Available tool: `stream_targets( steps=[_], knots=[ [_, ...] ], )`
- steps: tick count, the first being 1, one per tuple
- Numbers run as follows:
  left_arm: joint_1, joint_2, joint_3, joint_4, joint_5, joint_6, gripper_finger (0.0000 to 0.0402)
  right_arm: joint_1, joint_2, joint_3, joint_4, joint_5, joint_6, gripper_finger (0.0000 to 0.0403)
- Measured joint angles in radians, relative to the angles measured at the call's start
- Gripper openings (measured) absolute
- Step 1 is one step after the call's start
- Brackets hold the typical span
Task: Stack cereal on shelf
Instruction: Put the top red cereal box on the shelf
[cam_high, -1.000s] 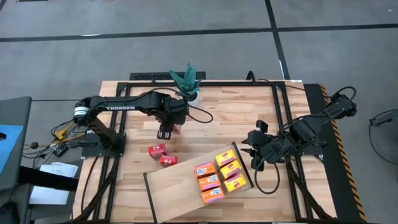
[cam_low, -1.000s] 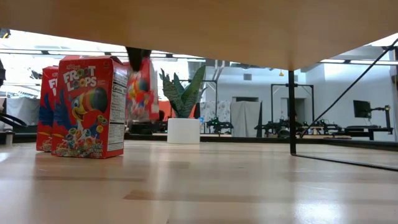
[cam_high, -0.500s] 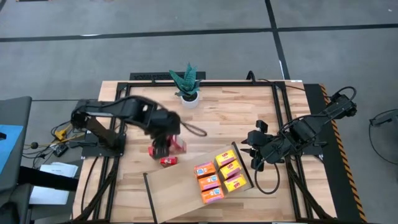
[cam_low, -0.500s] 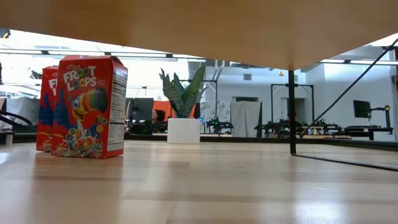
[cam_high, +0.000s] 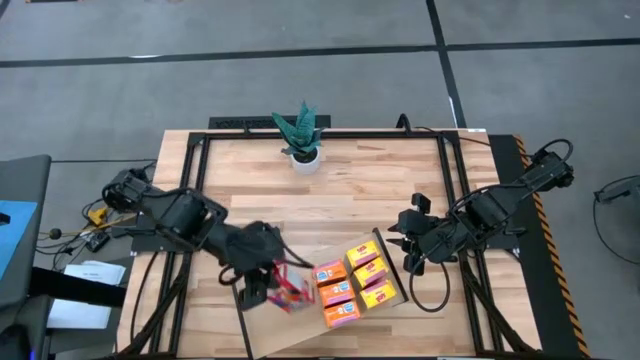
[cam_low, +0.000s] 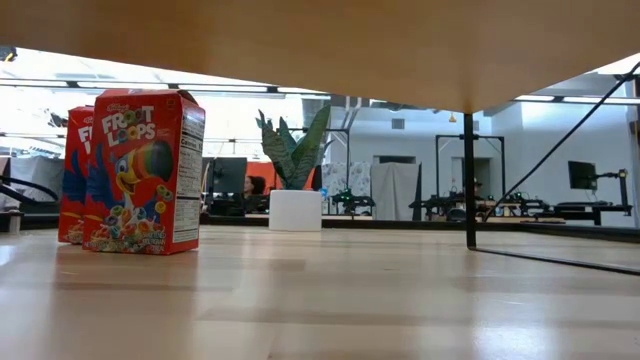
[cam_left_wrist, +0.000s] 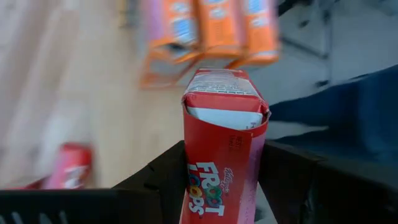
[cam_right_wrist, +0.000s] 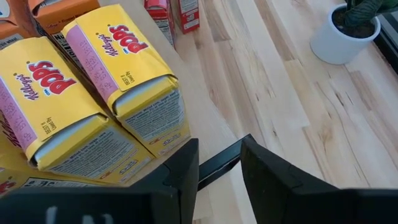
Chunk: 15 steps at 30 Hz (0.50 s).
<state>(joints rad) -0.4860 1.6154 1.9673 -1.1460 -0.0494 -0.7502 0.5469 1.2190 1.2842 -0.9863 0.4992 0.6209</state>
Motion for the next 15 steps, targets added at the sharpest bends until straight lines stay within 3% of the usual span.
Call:
stream_targets(
  steps=[4,15],
  knots=[
    [-0.048,0.007,0.000,0.084,-0.004,-0.066,0.0162,0.000,0.000,0.000,0.000,0.000,0.000,0.0148],
    [-0.103,0.064,0.000,0.057,-0.034,-0.195,0.0162,0.000,0.000,0.000,0.000,-0.005,-0.001,0.0157]
  ],
)
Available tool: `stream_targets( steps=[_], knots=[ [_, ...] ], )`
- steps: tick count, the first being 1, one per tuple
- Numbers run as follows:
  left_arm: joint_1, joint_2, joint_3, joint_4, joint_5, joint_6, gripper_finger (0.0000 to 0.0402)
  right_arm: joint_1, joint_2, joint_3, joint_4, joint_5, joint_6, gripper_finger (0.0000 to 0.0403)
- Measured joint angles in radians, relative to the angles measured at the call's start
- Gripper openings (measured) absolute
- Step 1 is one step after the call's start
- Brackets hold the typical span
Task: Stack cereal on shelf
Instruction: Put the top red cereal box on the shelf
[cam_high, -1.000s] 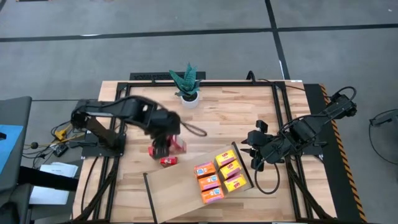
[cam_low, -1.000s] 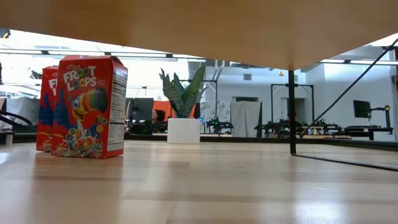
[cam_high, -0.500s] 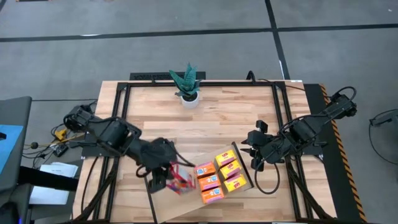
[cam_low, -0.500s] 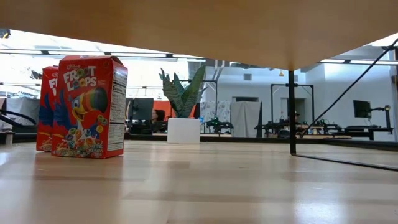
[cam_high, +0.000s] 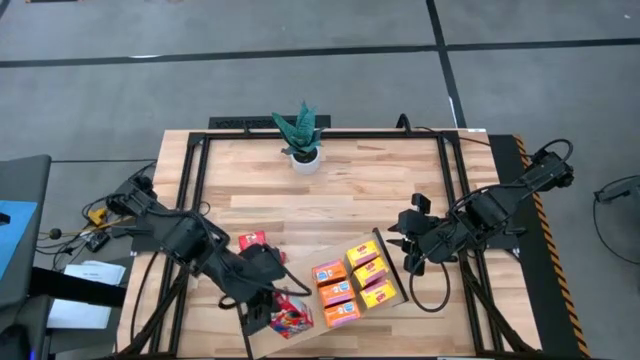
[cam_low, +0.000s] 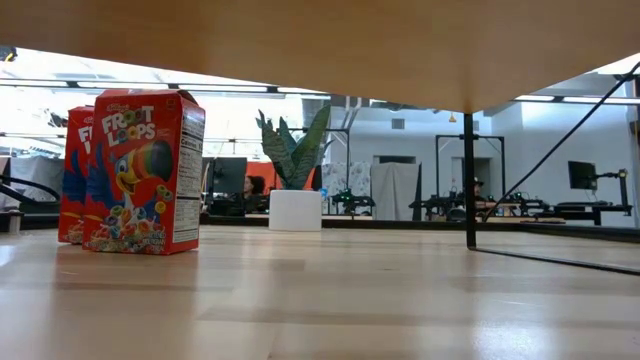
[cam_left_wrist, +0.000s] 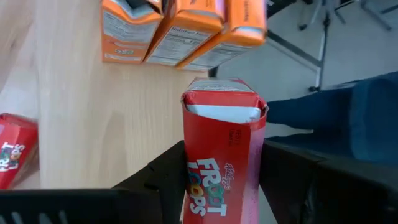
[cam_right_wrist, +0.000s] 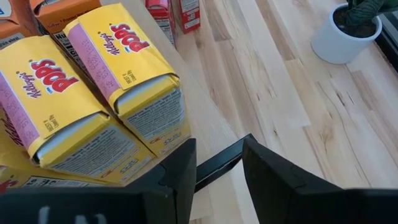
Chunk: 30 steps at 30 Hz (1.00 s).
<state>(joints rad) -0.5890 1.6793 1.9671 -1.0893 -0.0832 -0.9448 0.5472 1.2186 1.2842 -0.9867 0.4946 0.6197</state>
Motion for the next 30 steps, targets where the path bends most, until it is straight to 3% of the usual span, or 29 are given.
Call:
stream_targets(
  steps=[7,15,30],
  knots=[
    [0.001,0.087,-0.001,0.002,0.073,-0.029,0.0162,0.000,0.000,0.000,-0.001,0.000,-0.006,0.0153],
    [0.004,0.092,-0.001,0.004,0.017,-0.072,0.0162,0.000,0.000,0.000,0.000,0.000,-0.023,0.0143],
    [0.008,0.123,0.000,-0.035,0.038,-0.059,0.0162,0.000,0.000,0.000,0.001,0.000,-0.025,0.0153]
  ],
)
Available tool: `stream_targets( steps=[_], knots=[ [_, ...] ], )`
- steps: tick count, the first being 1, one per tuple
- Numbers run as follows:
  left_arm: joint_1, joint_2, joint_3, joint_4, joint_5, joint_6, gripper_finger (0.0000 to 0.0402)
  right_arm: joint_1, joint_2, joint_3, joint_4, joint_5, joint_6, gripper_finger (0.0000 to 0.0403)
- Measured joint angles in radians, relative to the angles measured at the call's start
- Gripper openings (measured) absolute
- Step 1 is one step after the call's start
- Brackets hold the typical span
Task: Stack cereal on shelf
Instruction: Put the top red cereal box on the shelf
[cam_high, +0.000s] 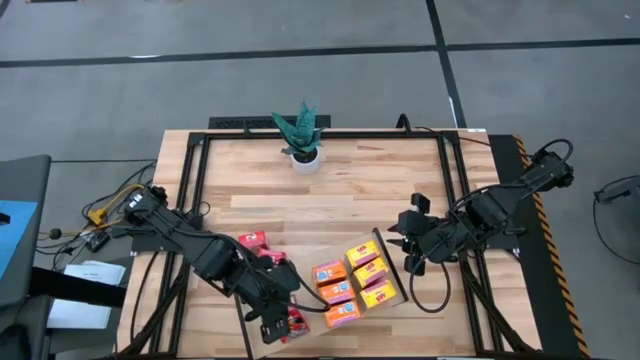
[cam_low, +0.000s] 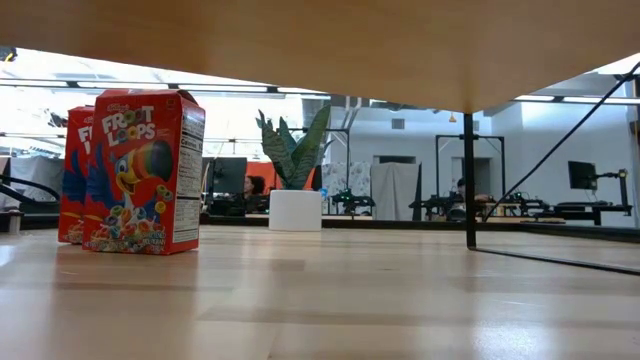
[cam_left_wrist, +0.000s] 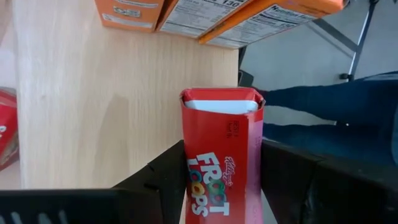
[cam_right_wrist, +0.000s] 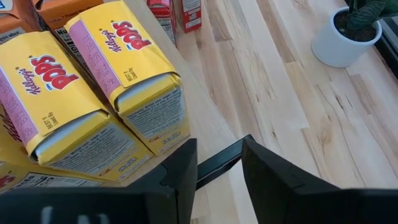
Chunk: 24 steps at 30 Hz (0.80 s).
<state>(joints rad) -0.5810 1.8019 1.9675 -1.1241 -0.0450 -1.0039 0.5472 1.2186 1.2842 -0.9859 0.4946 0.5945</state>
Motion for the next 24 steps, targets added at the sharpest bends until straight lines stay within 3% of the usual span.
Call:
stream_targets(
  steps=[24],
  knots=[
    [0.016,-0.002,0.006,-0.001,0.038,0.023,0.0162,0.000,0.000,0.000,0.000,0.000,0.006,0.0151]
  ],
)
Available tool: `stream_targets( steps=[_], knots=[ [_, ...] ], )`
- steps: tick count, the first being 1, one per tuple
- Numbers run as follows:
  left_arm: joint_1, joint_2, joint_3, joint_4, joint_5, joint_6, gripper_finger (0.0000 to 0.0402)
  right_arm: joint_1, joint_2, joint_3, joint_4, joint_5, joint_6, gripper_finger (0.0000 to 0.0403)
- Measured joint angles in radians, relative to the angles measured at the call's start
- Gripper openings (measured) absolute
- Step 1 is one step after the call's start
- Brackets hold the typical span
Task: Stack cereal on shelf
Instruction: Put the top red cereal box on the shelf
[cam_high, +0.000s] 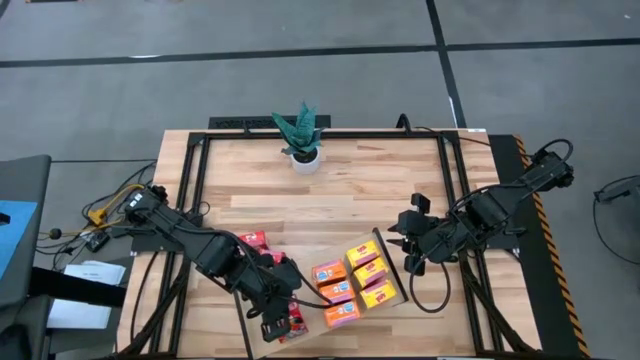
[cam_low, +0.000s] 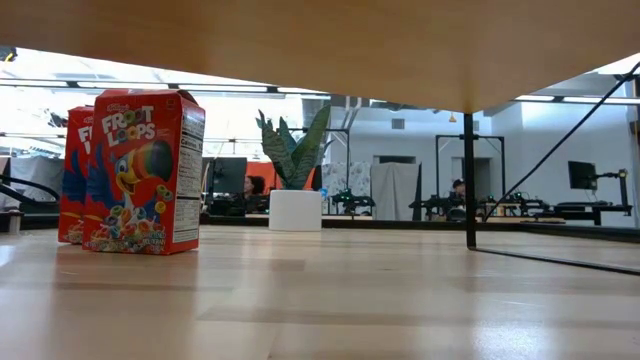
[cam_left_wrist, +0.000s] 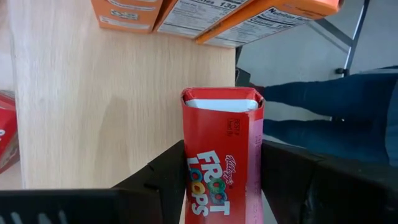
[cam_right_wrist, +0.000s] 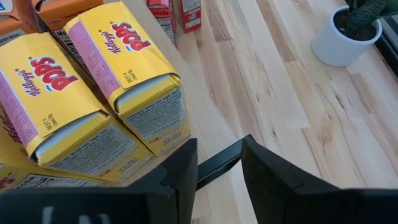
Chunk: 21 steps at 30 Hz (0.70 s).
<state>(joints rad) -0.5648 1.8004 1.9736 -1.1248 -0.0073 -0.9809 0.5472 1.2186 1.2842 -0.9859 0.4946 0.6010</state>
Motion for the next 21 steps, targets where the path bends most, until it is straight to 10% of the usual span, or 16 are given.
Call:
stream_targets(
  steps=[21],
  knots=[
    [0.039,0.000,0.000,0.048,0.061,0.014,0.0161,0.001,0.000,0.000,0.000,0.000,0.001,0.0153]
  ],
)
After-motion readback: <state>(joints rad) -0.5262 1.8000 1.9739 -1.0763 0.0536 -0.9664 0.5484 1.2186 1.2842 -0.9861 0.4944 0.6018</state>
